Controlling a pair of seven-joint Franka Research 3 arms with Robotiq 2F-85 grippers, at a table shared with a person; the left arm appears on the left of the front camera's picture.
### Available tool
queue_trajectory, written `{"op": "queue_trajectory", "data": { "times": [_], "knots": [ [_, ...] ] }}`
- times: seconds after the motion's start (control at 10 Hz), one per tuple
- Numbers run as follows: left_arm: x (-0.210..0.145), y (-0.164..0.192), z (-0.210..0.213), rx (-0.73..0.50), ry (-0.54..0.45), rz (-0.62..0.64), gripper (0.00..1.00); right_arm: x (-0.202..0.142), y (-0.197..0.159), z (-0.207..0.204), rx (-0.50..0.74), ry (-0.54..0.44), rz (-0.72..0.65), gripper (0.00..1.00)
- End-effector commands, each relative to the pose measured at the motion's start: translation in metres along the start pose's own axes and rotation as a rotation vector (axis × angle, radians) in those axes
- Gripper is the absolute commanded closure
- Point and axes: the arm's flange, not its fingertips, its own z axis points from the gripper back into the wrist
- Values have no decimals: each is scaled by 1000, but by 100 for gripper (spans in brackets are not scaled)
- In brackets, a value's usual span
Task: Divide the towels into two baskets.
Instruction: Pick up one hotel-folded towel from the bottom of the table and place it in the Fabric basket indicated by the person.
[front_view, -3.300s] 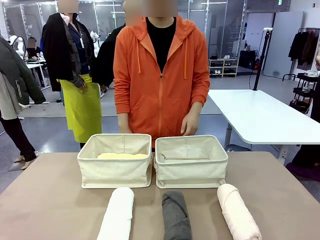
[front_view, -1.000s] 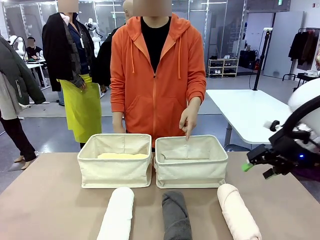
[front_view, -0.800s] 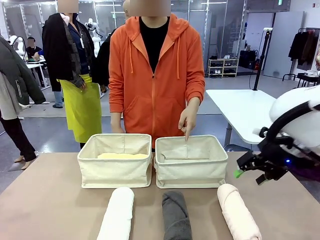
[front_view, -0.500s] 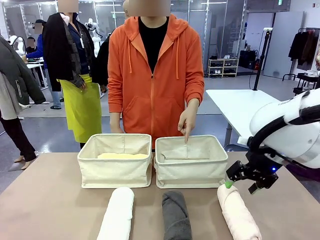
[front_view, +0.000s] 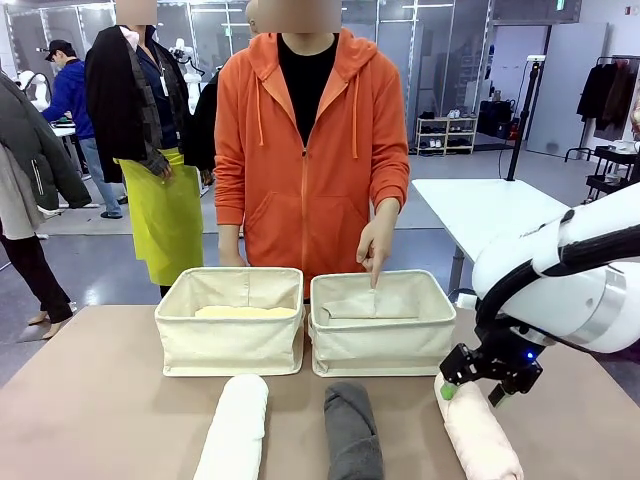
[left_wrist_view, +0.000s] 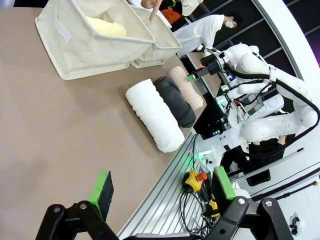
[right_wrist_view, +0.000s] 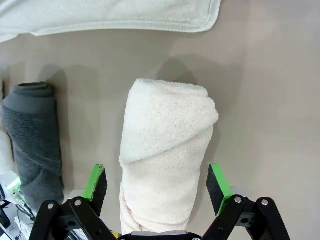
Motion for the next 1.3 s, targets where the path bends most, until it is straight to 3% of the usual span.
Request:
{"op": "queue_trajectory", "data": {
  "times": [0.0, 0.5, 0.8, 1.1, 1.2],
  "knots": [
    [0, 0, 2, -3, -8, -4, 0, -62, -5, -21, -73, -1, -19, 0],
    [0, 0, 2, -3, -8, -4, 0, -68, -4, -51, -112, 53, 5, 0],
    [0, 0, 2, -3, -8, -4, 0, -68, -2, -50, -113, 53, 20, 34],
    [0, 0, 2, -3, -8, -4, 0, -68, 0, -50, -113, 54, 24, 60],
    [0, 0, 2, -3, -8, -4, 0, -67, 1, -48, -104, 43, 30, 73]
  ]
}}
